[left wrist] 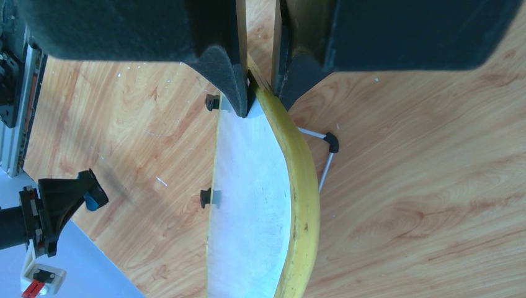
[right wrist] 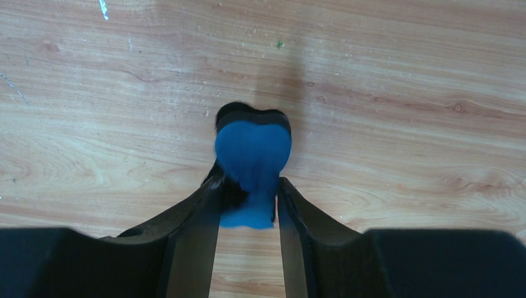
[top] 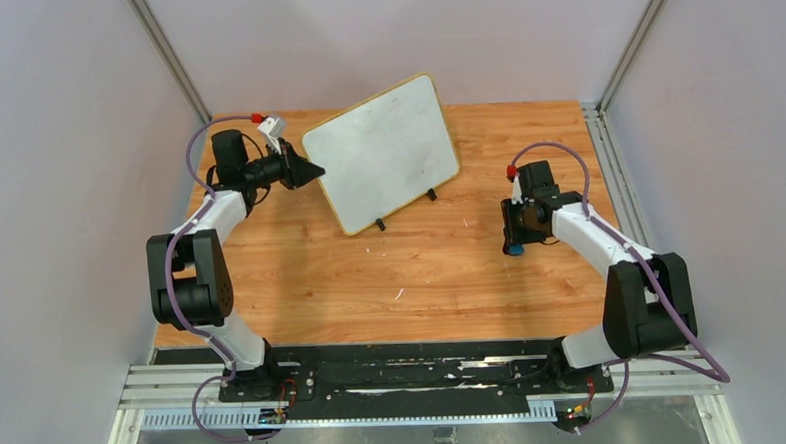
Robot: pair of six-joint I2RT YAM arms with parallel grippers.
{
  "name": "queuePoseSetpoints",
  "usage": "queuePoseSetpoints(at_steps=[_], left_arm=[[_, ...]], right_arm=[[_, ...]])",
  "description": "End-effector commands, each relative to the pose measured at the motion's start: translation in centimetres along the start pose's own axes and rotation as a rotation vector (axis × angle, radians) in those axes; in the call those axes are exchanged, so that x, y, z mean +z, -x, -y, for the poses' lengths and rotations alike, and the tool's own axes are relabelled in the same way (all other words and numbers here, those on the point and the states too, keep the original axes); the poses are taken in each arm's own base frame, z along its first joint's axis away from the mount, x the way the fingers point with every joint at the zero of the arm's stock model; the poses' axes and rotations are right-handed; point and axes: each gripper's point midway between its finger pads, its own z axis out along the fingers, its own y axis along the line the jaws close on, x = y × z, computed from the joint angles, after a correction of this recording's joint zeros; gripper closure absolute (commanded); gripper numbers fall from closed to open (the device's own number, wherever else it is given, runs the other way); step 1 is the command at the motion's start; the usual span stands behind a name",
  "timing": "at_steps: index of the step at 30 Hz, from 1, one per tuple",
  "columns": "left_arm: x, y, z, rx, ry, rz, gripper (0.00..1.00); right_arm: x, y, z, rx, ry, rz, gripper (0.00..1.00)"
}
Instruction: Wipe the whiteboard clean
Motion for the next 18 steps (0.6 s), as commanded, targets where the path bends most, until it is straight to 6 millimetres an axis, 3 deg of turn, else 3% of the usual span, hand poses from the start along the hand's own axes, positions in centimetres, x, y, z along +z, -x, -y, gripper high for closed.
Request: queuePoseSetpoints(at_steps=[1, 8, 18], left_arm=[[0.0, -2.4, -1.4, 0.013, 0.066, -0.063, 0.79], [-0.1, -1.9, -1.0, 0.012, 0.052, -0.054, 0.63], [-0.5, -0.9, 0.0, 0.024, 0.037, -0.038, 0.45]], right_arm=[[-0.5, 0.5, 0.3, 0.022, 0.001, 0.0, 0.59], [-0.2, 0.3, 0.1, 0.025, 0.007, -0.012, 0.52], [-0.4, 0.4, 0.2, 0.029, 0.004, -0.002, 0.5]])
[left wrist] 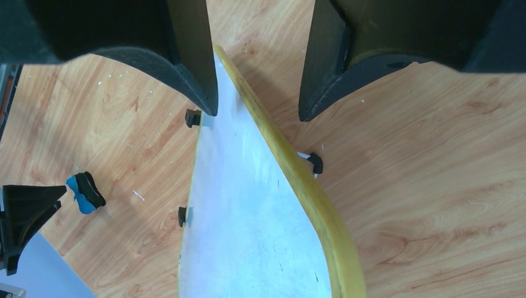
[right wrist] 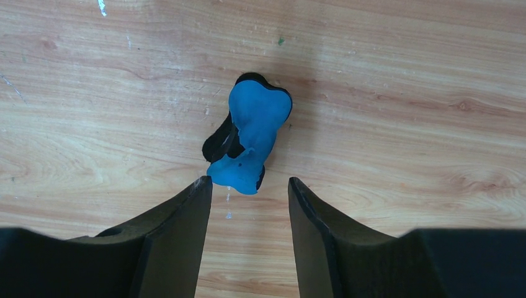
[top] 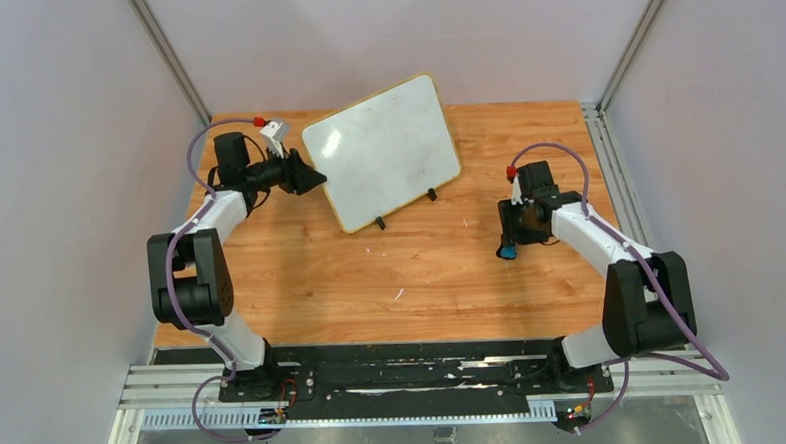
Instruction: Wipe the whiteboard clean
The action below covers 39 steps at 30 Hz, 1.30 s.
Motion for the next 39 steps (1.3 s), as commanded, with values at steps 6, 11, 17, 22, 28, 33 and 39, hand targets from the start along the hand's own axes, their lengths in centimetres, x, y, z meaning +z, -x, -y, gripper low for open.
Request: queuePoseSetpoints(at_steps=[6, 11, 17, 22, 28, 33, 39], left_arm=[[-0.9, 0.6, 1.5, 0.032, -0.011, -0.006, 0.42], [-2.1, 0.6, 2.4, 0.076, 0.01, -0.02, 0.35], [-4.7, 0.8, 2.2, 0.12, 0.155, -0.005, 0.33], [-7.8, 0.6, 0.0, 0.1, 0.366, 0.031, 0.31], [-11.9, -0.2, -2.9, 0.087, 0.613, 0.124, 0.19], [-13.5, -1.5, -3.7, 0.082, 0.717, 0.128, 0.15], [-14.5, -2.9, -4.3, 0.039, 0.796, 0.126, 0.12]], right_arm=[[-0.8, 0.7, 0.5, 0.027, -0.011, 0.022, 0.5], [-1.1, 0.8, 0.6, 0.03, -0.017, 0.032, 0.5], [-1.5, 1.1, 0.7, 0.042, -0.025, 0.063, 0.5], [-1.9, 1.4, 1.0, 0.065, -0.048, 0.104, 0.5], [-2.4, 1.6, 1.7, 0.102, -0.086, 0.172, 0.5], [-2.6, 1.5, 1.8, 0.118, -0.093, 0.188, 0.5], [-2.3, 1.4, 1.4, 0.13, -0.071, 0.206, 0.5]])
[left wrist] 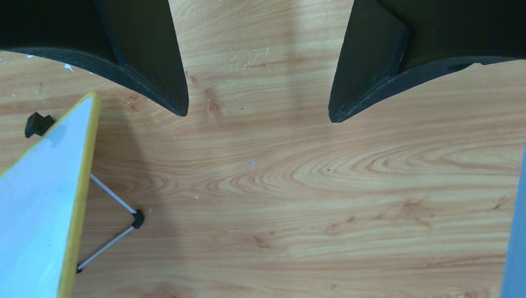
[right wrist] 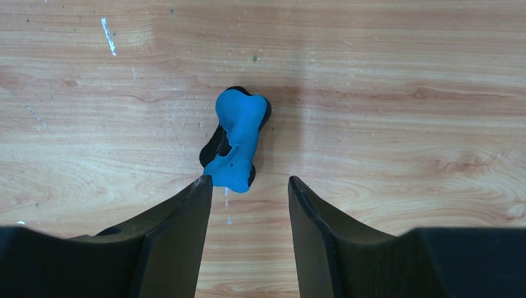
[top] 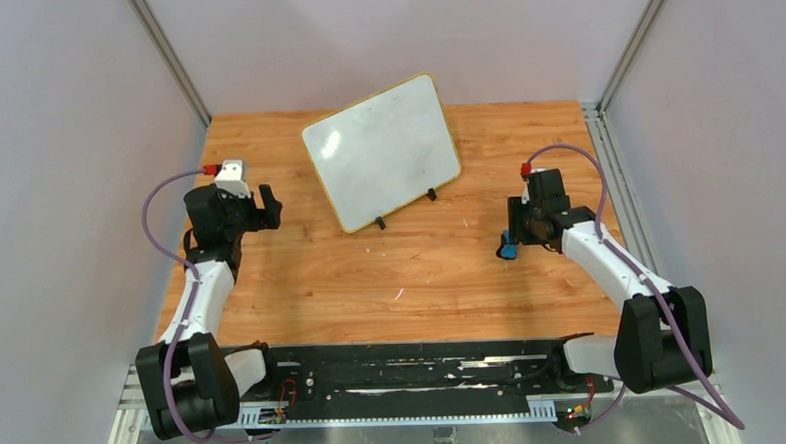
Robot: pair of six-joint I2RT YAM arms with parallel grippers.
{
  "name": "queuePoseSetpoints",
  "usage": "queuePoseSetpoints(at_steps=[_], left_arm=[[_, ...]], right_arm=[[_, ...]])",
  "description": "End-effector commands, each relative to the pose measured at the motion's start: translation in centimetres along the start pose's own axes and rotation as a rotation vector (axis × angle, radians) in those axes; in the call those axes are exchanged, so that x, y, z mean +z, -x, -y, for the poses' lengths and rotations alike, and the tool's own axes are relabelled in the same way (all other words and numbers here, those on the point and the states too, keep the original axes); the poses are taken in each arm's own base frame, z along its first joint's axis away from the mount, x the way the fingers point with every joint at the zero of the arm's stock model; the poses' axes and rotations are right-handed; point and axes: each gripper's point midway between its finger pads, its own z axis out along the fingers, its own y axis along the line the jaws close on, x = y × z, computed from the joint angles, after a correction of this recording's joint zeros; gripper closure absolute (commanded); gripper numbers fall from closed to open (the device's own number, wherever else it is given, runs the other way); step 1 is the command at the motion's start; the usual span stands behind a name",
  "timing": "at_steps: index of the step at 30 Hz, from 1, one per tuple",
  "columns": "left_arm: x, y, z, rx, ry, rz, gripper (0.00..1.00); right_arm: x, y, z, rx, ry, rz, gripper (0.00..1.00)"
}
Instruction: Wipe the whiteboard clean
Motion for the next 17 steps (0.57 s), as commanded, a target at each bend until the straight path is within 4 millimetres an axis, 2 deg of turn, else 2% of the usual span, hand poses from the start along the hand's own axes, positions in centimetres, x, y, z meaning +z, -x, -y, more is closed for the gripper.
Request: queuePoseSetpoints(at_steps=[1, 17], left_arm=[[-0.56, 0.58, -1.82, -0.016, 0.111, 0.046, 0.12], [-0.69, 0.13, -1.5, -0.026, 0.1, 0.059, 0.11]], right_arm=[[-0.03, 0.11, 0.51, 0.045, -0.017, 0.035, 0.5], [0.32, -0.21, 0.59, 0.055, -0.024, 0.028, 0.54]])
